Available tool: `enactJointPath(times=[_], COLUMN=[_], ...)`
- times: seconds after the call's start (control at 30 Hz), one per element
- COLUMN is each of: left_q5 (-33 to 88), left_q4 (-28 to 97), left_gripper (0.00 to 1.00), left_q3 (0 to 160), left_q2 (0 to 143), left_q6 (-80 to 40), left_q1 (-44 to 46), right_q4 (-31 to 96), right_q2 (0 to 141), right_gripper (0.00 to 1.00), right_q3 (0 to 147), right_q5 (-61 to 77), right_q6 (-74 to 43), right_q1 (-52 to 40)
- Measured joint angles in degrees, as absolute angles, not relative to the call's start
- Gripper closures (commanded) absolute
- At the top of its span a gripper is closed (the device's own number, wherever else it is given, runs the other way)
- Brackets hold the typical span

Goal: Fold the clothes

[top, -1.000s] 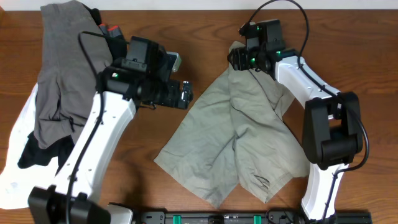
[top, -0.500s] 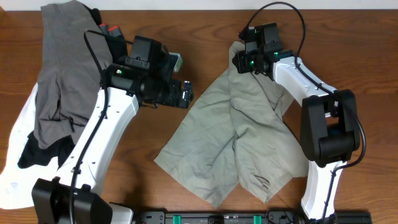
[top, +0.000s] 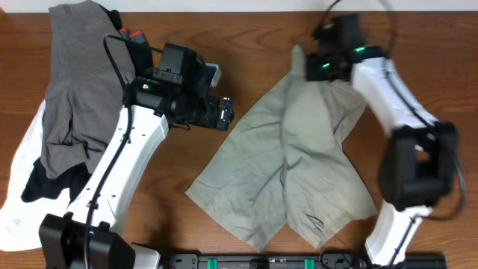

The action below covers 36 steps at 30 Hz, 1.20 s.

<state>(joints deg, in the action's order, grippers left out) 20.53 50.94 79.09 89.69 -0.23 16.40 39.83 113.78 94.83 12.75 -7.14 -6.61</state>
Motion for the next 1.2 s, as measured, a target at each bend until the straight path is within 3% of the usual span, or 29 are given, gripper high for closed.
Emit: enactJointPath(times=[0.23, 0.3, 0.4, 0.43, 0.5, 0.63, 0.83, 0.9, 1.0, 1.07, 1.2], left_q5=[20.4, 20.4, 20.4, 20.4, 20.4, 20.4, 20.8, 21.8, 24.8, 27.0, 29.8], left_q4=[48.1, 47.0, 45.8, 45.4, 44.6, 43.6, 43.2, 43.3, 44.7, 46.9, 53.7], left_gripper=[0.02, 0.02, 0.02, 0.02, 0.02, 0.02, 0.01, 0.18, 0.64, 0.94, 0.94], left_q3=[79.1, 79.1, 79.1, 79.1, 79.1, 79.1, 79.1, 79.1, 79.1, 79.0, 79.0], left_q2=[89.7, 89.7, 89.7, 89.7, 89.7, 90.2, 95.4, 97.4, 100.6, 102.1, 103.2], left_q6=[-0.2, -0.2, -0.2, -0.2, -0.2, -0.2, -0.2, -0.3, -0.8, -0.6, -0.7], left_q1=[16.4, 16.4, 16.4, 16.4, 16.4, 16.4, 16.4, 16.4, 16.4, 16.4, 16.4], right_q4=[55.6, 59.8, 62.6, 62.9, 63.0, 63.3, 59.8, 56.9, 52.9, 50.8, 46.3], right_q2=[100.7, 100.3, 101.7, 102.2, 103.3, 104.6, 104.4, 104.4, 104.3, 104.3, 104.3], right_gripper=[0.99, 0.94, 0.67, 0.51, 0.43, 0.49, 0.46, 0.46, 0.47, 0.65, 0.96], right_q3=[98.2, 98.2, 96.5, 95.5, 92.7, 89.3, 89.1, 89.4, 90.1, 90.3, 90.4], right_q5=[7.2, 5.1, 2.9, 2.5, 1.8, 0.9, 7.2, 12.8, 17.6, 18.3, 15.4], right_q6=[-12.4, -14.8, -17.8, -18.3, -19.1, -19.4, -16.9, -13.8, -9.8, -7.9, -5.0], right_q1=[9.2, 12.2, 15.0, 15.8, 17.6, 20.6, 23.6, 23.3, 20.4, 17.0, 7.2])
